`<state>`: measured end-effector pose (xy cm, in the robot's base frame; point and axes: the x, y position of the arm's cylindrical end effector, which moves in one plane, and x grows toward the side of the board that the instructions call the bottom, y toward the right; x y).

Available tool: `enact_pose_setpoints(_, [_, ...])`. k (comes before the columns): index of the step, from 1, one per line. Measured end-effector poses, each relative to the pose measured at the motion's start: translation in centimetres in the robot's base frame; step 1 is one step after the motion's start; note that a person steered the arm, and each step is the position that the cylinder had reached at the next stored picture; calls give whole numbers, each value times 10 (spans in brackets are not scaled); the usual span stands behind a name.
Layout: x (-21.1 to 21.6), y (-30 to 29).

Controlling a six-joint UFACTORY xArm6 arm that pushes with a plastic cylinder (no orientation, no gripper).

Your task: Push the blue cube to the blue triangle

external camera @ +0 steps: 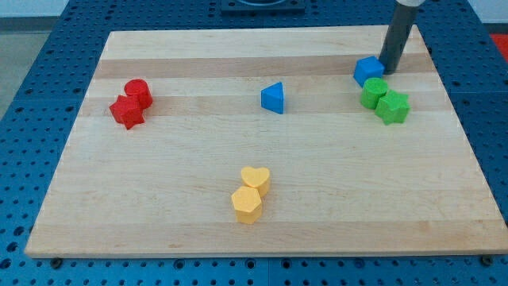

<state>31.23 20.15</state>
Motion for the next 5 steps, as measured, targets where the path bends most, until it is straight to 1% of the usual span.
enact_pose_setpoints(2, [9,-32])
enact_pose_setpoints(5, [28,-99])
